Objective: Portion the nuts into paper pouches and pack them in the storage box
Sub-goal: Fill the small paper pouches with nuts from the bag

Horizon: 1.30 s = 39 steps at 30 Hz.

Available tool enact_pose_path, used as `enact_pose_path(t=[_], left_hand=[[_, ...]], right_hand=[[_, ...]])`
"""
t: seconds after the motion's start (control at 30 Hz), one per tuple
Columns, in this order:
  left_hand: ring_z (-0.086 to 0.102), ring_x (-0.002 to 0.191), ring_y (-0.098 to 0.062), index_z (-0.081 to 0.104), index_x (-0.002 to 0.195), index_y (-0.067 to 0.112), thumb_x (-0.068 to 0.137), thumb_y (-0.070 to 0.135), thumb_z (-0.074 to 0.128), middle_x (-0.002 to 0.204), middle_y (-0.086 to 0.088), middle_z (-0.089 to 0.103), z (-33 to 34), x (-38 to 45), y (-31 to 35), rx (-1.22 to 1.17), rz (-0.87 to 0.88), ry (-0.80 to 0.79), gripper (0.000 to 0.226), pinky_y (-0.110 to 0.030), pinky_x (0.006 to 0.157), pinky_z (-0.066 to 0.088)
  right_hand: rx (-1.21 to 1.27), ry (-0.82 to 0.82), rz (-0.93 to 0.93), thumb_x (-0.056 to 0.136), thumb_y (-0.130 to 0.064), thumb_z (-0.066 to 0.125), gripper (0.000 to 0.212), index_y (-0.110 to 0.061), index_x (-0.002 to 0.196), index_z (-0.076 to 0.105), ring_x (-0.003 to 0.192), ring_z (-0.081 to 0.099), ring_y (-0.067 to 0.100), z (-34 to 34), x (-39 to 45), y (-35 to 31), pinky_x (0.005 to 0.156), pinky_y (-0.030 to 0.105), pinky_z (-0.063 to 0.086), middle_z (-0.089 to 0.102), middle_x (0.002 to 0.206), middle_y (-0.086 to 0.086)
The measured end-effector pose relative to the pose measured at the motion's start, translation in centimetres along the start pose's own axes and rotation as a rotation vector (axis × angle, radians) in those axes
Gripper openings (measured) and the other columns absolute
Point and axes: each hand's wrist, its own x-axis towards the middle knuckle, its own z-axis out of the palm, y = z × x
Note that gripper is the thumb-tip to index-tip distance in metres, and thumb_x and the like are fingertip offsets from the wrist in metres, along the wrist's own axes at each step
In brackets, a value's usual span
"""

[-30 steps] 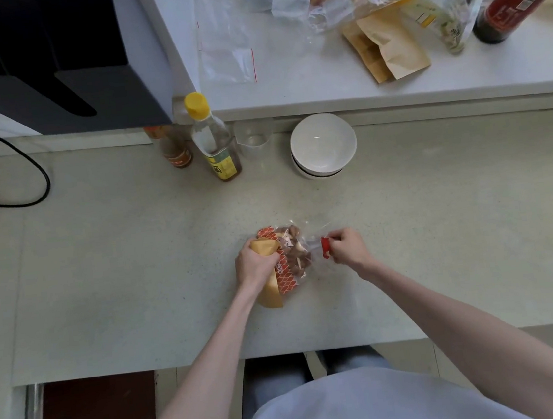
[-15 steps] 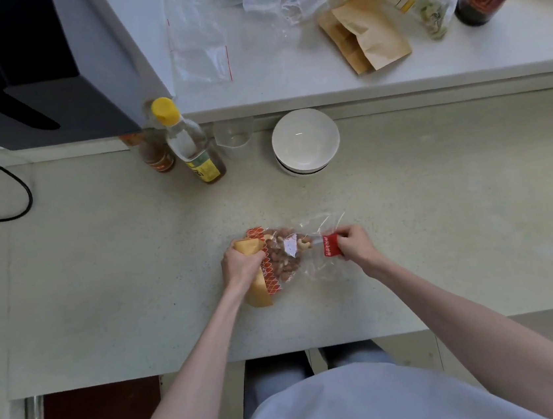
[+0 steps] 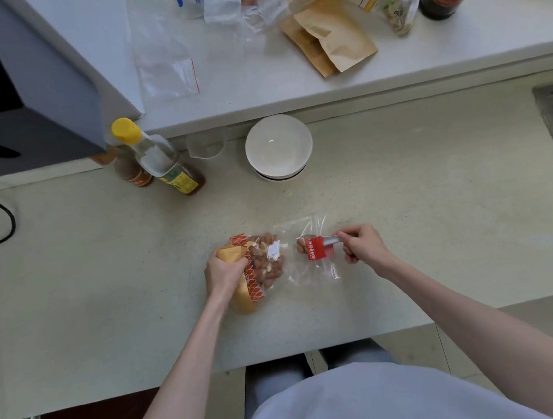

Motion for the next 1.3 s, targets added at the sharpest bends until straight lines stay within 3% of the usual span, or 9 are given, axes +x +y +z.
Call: enact_pose_path(t=[0.17, 0.5, 0.67, 0.77, 0.83, 0.97, 1.1, 1.2, 1.3], left_hand=[[0.066, 0.085, -0.027, 0.064, 0.108, 0.010, 0.074, 0.013, 0.072, 0.096, -0.012, 0.070, 0.1, -0.1, 0.0, 0.011, 0.012, 0.005, 0.035, -0.030, 0.069, 0.049], [0.062, 0.080, -0.021, 0.061, 0.113, 0.017, 0.075, 0.014, 0.074, 0.099, -0.008, 0.068, 0.4, -0.7, 0.2, 0.001, 0.032, 0.029, 0.040, -0.026, 0.065, 0.047], [0.056, 0.075, -0.008, 0.054, 0.115, 0.021, 0.076, 0.012, 0.074, 0.102, -0.005, 0.063, 0.6, -1.3, 0.3, -0.007, 0.061, 0.052, 0.045, -0.021, 0.057, 0.042], [0.057, 0.085, -0.015, 0.049, 0.125, 0.016, 0.077, 0.013, 0.075, 0.113, -0.005, 0.058, 0.6, -2.2, 0.2, 0.012, 0.088, 0.078, 0.054, -0.022, 0.066, 0.045], [0.053, 0.098, -0.019, 0.047, 0.122, 0.015, 0.077, 0.013, 0.078, 0.118, -0.005, 0.051, 0.6, -3.1, 0.3, 0.031, 0.164, 0.127, 0.055, -0.028, 0.075, 0.046], [0.056, 0.096, -0.023, 0.046, 0.105, 0.024, 0.071, 0.010, 0.082, 0.108, -0.002, 0.053, 1.0, -5.5, 1.1, 0.047, 0.410, 0.122, 0.052, -0.036, 0.075, 0.053], [0.056, 0.089, -0.021, 0.048, 0.101, 0.027, 0.065, 0.022, 0.083, 0.098, 0.001, 0.056, 2.1, -7.9, 3.9, 0.098, 0.574, 0.013, 0.051, -0.032, 0.069, 0.051], [0.054, 0.088, -0.019, 0.046, 0.102, 0.025, 0.065, 0.016, 0.082, 0.094, 0.003, 0.054, 3.1, -9.5, 6.0, 0.162, 0.682, -0.006, 0.053, -0.021, 0.068, 0.042], [0.051, 0.082, -0.016, 0.043, 0.102, 0.028, 0.069, 0.019, 0.077, 0.088, 0.010, 0.049, 3.6, -11.1, 8.3, 0.177, 0.807, 0.029, 0.048, -0.026, 0.067, 0.043]], right_hand=[[-0.005, 0.028, 0.006, 0.094, -0.005, 0.048, 0.023, -0.005, 0.090, 0.070, 0.039, 0.045, 0.016, -1.6, 0.1, 0.5, 0.043, 0.026, 0.040, 0.043, 0.051, 0.005], [0.011, 0.064, 0.017, 0.093, -0.003, 0.047, 0.023, -0.001, 0.088, 0.070, 0.037, 0.046, 0.016, -4.9, -0.6, 1.3, 0.044, 0.027, 0.037, 0.043, 0.050, 0.004], [0.025, 0.084, 0.019, 0.092, -0.005, 0.049, 0.022, -0.001, 0.088, 0.070, 0.036, 0.044, 0.015, -6.5, -0.8, 1.9, 0.044, 0.027, 0.037, 0.042, 0.046, 0.000], [0.035, 0.091, 0.012, 0.092, -0.006, 0.050, 0.022, -0.002, 0.088, 0.071, 0.036, 0.043, 0.013, -7.4, -1.3, 1.8, 0.045, 0.028, 0.037, 0.041, 0.044, -0.002], [0.035, 0.087, -0.003, 0.092, -0.007, 0.050, 0.022, -0.004, 0.087, 0.071, 0.036, 0.043, 0.013, -7.9, -1.9, 1.3, 0.044, 0.027, 0.036, 0.041, 0.043, -0.004], [0.018, 0.070, -0.055, 0.092, -0.008, 0.050, 0.023, -0.005, 0.085, 0.072, 0.035, 0.041, 0.014, -8.5, -3.7, -0.9, 0.041, 0.024, 0.034, 0.037, 0.043, -0.005], [0.008, 0.035, -0.114, 0.094, -0.007, 0.050, 0.022, -0.001, 0.089, 0.070, 0.033, 0.039, 0.013, -8.7, -6.2, -4.4, 0.043, 0.024, 0.032, 0.035, 0.042, -0.006], [-0.027, -0.003, -0.188, 0.094, -0.007, 0.050, 0.022, -0.001, 0.089, 0.070, 0.032, 0.040, 0.014, -8.8, -8.4, -7.4, 0.043, 0.024, 0.031, 0.035, 0.040, -0.007], [-0.080, -0.013, -0.265, 0.094, -0.009, 0.051, 0.022, -0.002, 0.088, 0.070, 0.032, 0.042, 0.016, -9.2, -10.5, -10.2, 0.041, 0.021, 0.031, 0.036, 0.039, -0.005]])
